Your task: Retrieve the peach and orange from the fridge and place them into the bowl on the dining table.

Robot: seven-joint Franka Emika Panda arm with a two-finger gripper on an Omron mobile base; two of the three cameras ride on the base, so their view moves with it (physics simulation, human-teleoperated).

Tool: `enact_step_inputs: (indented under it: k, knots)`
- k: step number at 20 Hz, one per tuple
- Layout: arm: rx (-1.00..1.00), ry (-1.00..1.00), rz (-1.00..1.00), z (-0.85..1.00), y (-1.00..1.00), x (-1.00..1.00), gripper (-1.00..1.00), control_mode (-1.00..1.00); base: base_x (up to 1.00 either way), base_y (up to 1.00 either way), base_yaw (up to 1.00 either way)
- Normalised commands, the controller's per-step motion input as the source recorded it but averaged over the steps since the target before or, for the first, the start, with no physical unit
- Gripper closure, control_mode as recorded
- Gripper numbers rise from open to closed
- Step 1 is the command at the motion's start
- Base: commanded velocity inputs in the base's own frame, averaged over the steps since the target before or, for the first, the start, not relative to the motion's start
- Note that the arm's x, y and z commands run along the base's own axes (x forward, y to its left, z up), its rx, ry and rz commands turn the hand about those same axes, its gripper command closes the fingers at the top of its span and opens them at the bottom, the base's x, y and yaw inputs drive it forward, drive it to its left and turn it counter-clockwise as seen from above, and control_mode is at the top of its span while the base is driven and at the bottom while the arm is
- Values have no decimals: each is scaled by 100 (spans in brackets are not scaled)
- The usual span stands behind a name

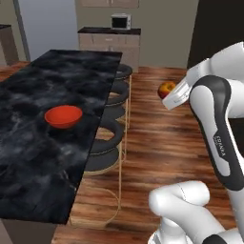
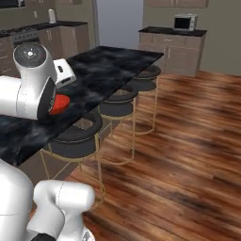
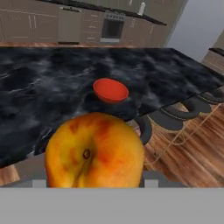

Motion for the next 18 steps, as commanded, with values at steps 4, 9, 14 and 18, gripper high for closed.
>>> enact_step_inputs:
  k: [4, 9, 14, 18]
  knots:
    - [0, 0, 0, 0, 0, 0, 100, 100, 100, -64, 55]
    - [0, 0, 0, 0, 0, 0, 100, 100, 100, -61, 54]
    - [0, 0, 0, 0, 0, 0, 100, 100, 100, -18, 57]
    - [0, 0, 0, 0, 0, 0, 100, 100, 100, -13, 60]
